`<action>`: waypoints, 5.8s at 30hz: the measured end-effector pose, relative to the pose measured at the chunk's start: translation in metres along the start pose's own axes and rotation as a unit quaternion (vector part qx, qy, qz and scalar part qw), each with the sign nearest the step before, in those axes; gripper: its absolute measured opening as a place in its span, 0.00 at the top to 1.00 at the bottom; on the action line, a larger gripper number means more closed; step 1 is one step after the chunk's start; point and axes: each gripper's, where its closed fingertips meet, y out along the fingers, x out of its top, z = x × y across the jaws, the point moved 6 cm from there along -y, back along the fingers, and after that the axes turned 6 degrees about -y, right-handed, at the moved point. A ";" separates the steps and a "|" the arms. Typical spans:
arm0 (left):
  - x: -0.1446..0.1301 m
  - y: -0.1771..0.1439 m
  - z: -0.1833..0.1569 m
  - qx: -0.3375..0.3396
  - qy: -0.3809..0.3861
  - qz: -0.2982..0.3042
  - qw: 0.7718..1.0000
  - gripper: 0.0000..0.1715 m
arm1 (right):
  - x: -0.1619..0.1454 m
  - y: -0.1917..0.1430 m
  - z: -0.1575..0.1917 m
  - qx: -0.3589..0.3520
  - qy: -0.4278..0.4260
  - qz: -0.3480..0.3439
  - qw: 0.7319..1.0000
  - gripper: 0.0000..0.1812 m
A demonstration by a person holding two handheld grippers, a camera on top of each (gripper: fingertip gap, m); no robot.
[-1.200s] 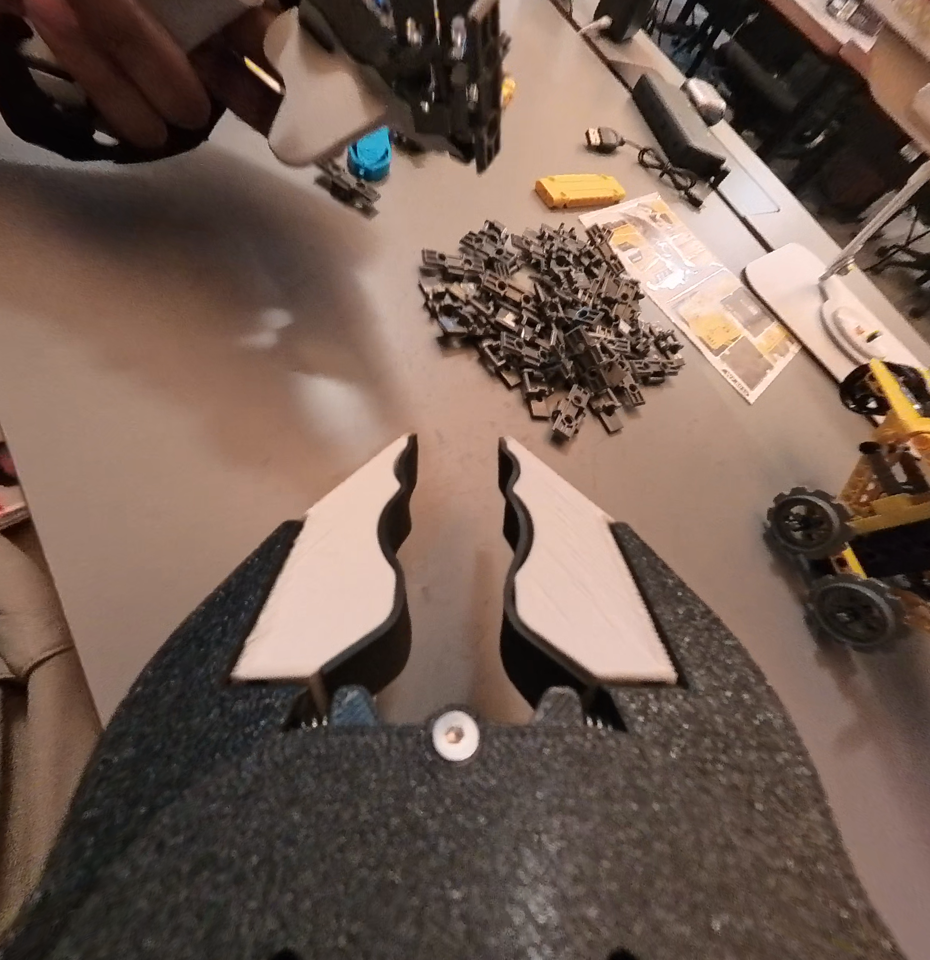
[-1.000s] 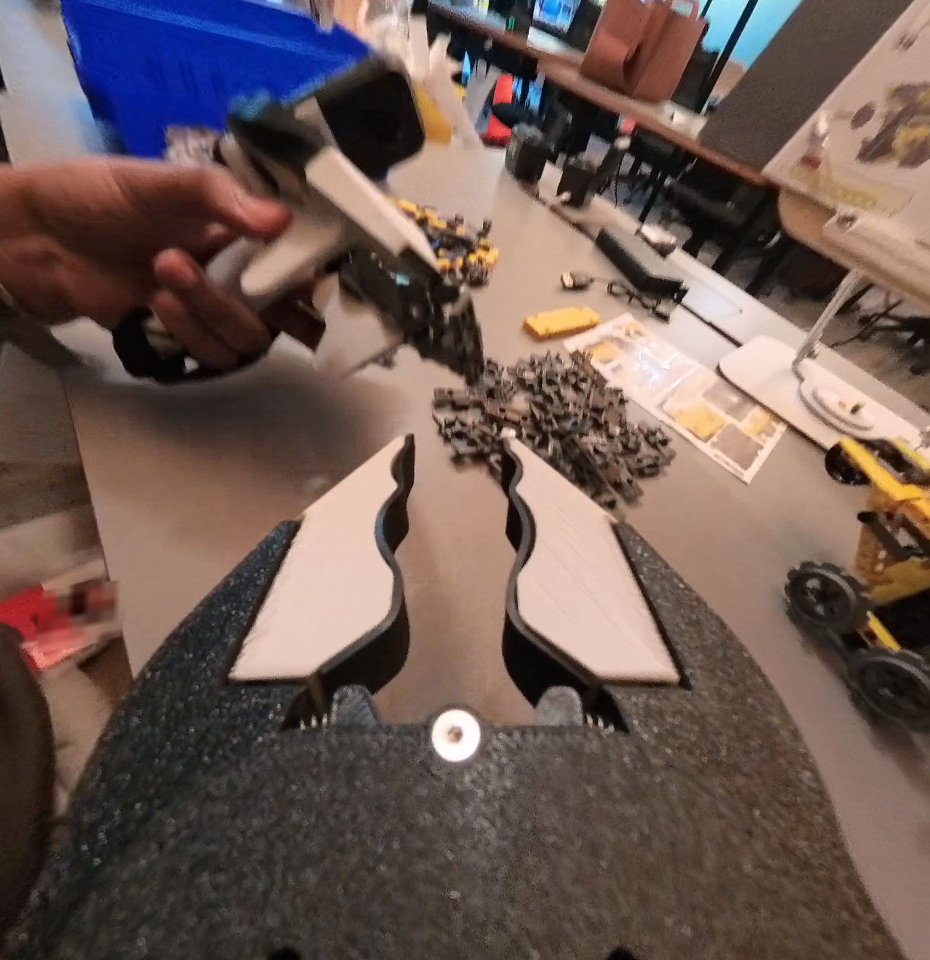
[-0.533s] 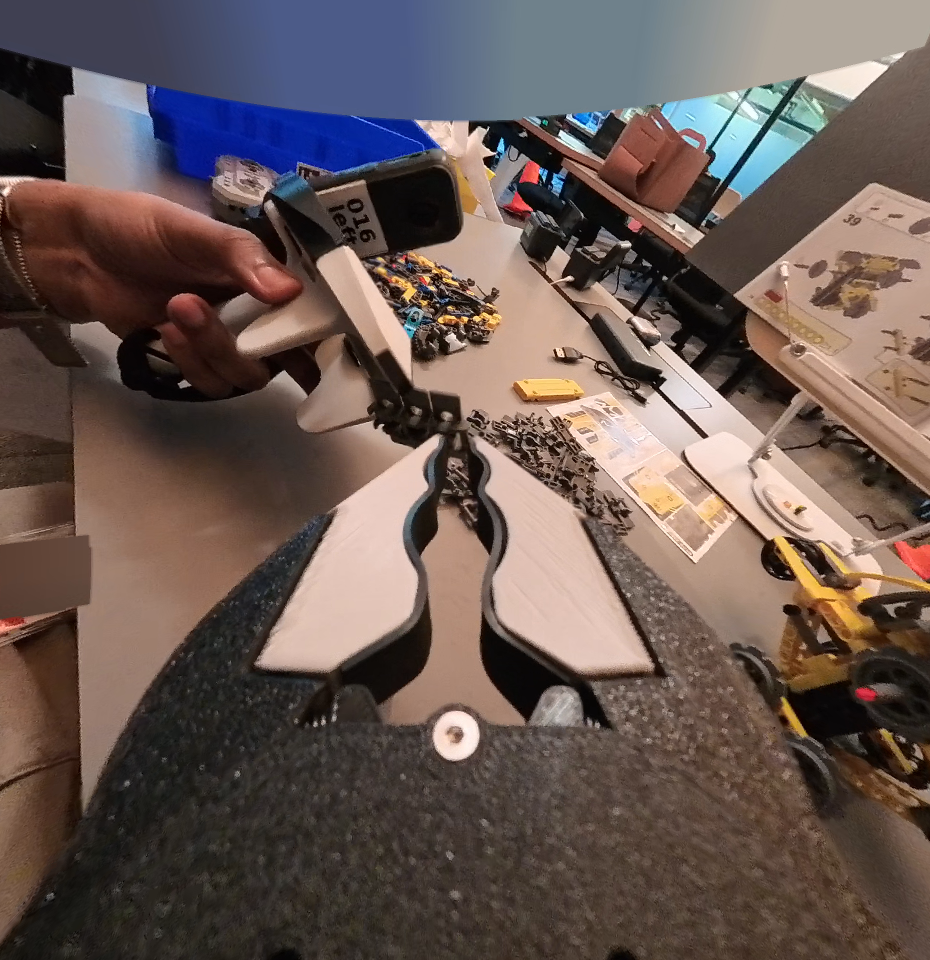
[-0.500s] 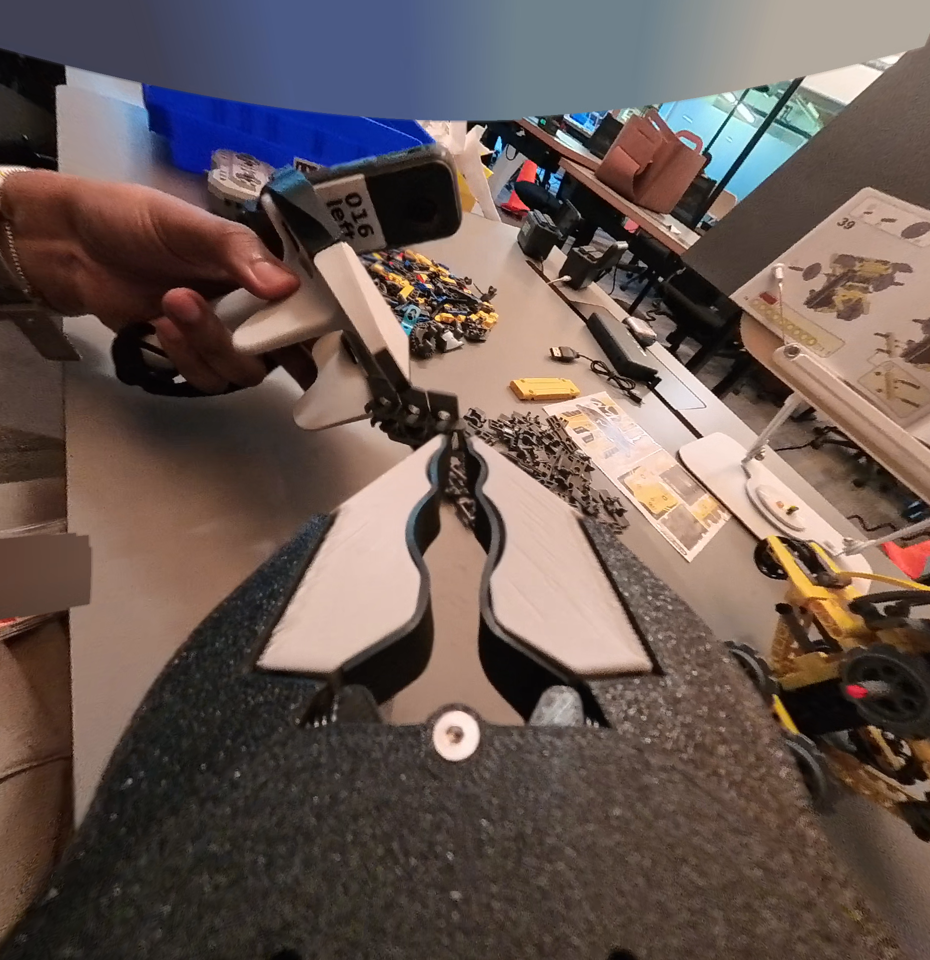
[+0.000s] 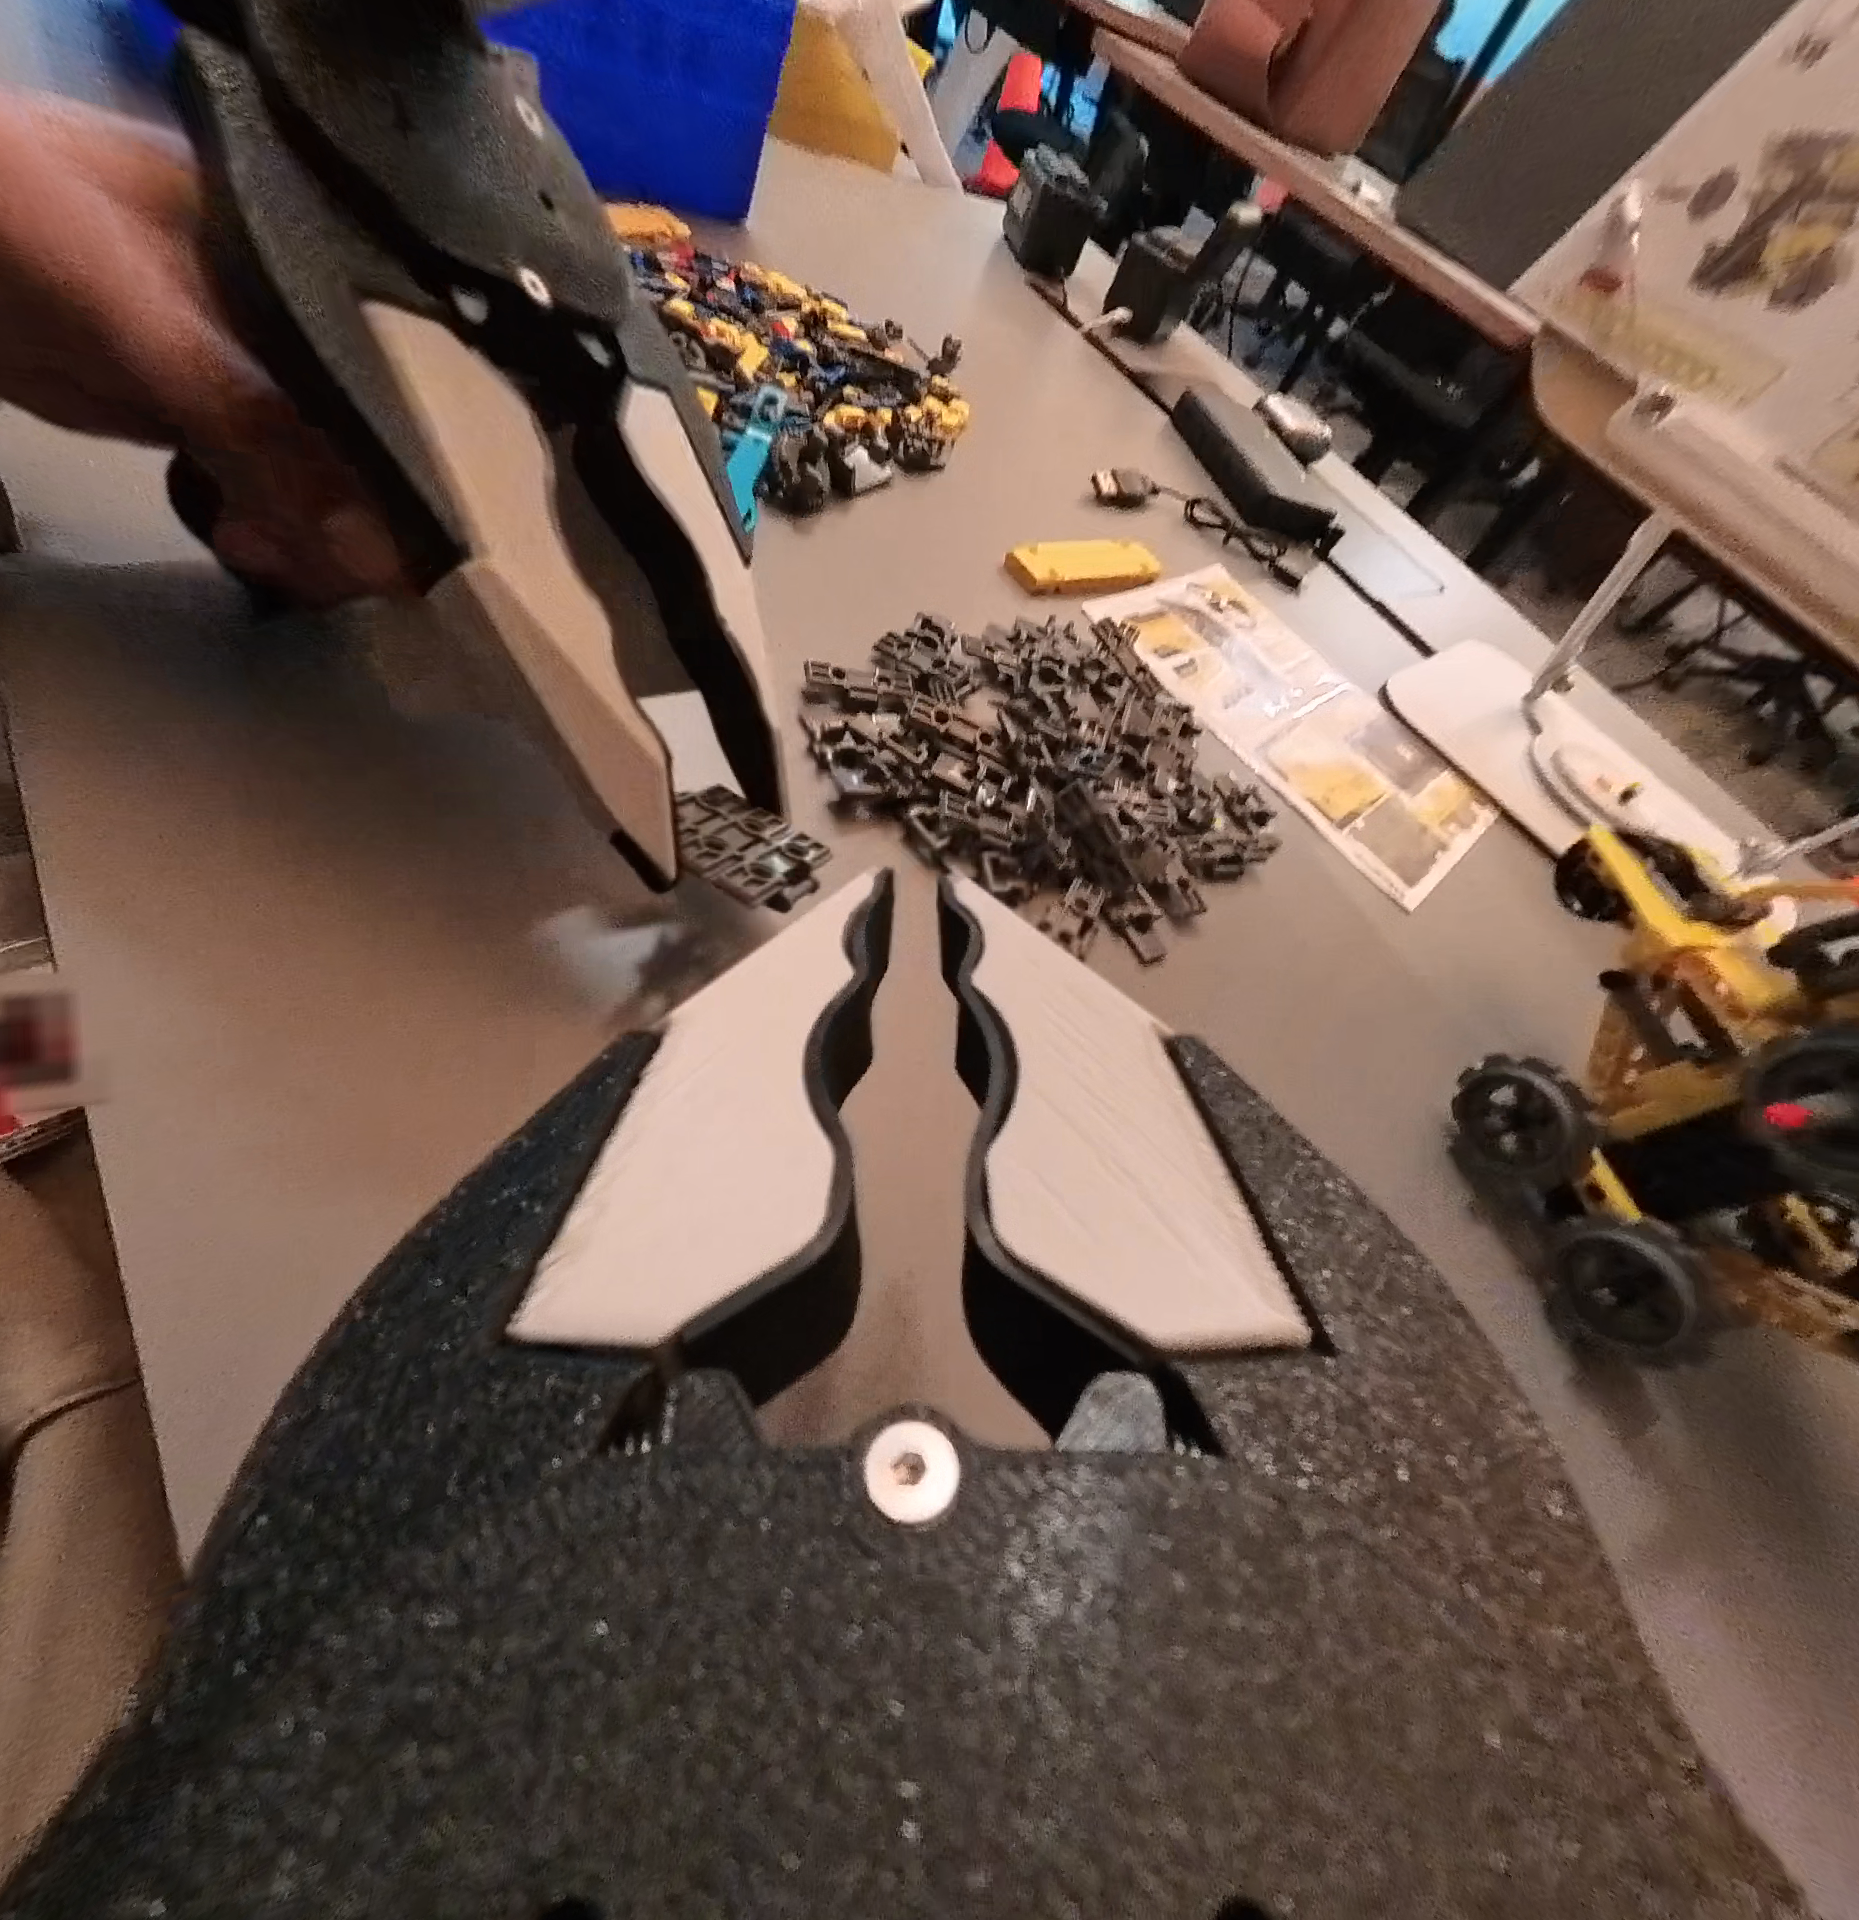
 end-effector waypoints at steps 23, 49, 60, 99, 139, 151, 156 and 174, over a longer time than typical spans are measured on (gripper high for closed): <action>-0.009 -0.003 0.013 0.105 0.089 0.044 0.990 0.74 | -0.014 0.003 0.001 0.000 0.024 0.041 0.999 0.94; -0.011 -0.004 0.004 0.024 0.044 0.050 0.997 0.76 | -0.017 0.011 -0.008 0.023 0.084 0.052 0.995 0.92; 0.012 -0.039 0.041 0.102 -0.027 -0.081 0.991 0.77 | -0.019 0.014 -0.009 0.032 0.098 0.063 0.993 0.91; -0.005 -0.034 0.076 0.280 0.025 0.006 0.960 0.95 | -0.020 0.016 -0.007 0.033 0.089 0.073 0.993 0.90; 0.001 0.014 -0.030 0.073 0.156 -0.006 0.985 0.80 | -0.034 -0.017 -0.001 0.135 0.206 0.069 0.967 0.84; -0.008 -0.005 -0.013 0.134 0.114 -0.036 0.984 0.61 | -0.044 -0.020 0.030 0.178 0.152 0.151 0.960 0.82; -0.008 -0.005 -0.010 0.129 0.101 -0.035 0.986 0.60 | -0.029 -0.029 0.049 0.248 0.131 0.112 0.953 0.84; -0.009 -0.002 -0.008 0.134 0.094 -0.023 0.986 0.61 | -0.014 -0.009 0.047 0.013 0.073 0.227 0.971 0.73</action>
